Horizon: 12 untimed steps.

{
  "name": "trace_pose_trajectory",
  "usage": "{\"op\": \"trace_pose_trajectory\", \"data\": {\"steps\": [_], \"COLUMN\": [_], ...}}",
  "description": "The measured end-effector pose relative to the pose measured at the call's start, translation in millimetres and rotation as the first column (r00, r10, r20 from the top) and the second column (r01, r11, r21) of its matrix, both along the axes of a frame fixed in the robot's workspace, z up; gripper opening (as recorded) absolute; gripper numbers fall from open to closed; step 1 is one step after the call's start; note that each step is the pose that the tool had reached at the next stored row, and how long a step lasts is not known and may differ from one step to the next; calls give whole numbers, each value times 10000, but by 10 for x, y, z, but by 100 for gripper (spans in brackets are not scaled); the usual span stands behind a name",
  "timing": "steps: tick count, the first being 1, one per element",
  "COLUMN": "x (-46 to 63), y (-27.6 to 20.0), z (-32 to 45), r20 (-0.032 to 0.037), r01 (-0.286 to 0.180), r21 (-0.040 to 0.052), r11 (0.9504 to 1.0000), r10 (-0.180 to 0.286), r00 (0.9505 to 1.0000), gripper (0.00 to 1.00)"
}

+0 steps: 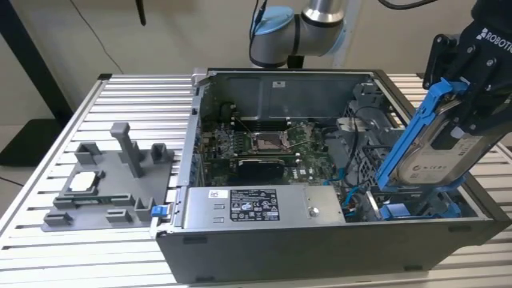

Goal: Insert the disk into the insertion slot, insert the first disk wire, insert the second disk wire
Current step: 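Insert the disk into the insertion slot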

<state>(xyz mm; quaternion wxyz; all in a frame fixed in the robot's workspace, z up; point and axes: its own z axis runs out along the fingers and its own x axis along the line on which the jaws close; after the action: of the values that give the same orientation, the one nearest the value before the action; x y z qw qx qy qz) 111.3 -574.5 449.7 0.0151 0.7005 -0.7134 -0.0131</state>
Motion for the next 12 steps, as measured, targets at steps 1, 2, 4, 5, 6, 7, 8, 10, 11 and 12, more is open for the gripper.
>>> {"op": "trace_pose_trajectory", "data": {"steps": [1, 2, 4, 5, 6, 7, 8, 10, 11, 12], "x": [8, 16, 28, 31, 32, 34, 37, 41, 46, 51], "y": [0, 0, 0, 0, 0, 0, 0, 0, 1, 1], "z": [-14, -30, -61, -78, -98, -116, -135, -169, -187, -203], "r20": [0, 0, 0, 0, 0, -1, 0, 0, 0, 0], "r01": [-1, -1, -2, -3, -2, -2, -4, -4, -4, -6], "r21": [-1, -1, -2, -2, -1, 0, 0, -1, -1, 0], "r11": [10000, 10000, 10000, 10000, 10000, 10000, 10000, 10000, 10000, 10000], "r10": [1, 1, 2, 3, 2, 2, 4, 4, 4, 6], "r00": [10000, 10000, 10000, 10000, 10000, 10000, 10000, 10000, 10000, 10000], "gripper": [0, 0, 0, 0, 0, 0, 0, 0, 0, 0]}}
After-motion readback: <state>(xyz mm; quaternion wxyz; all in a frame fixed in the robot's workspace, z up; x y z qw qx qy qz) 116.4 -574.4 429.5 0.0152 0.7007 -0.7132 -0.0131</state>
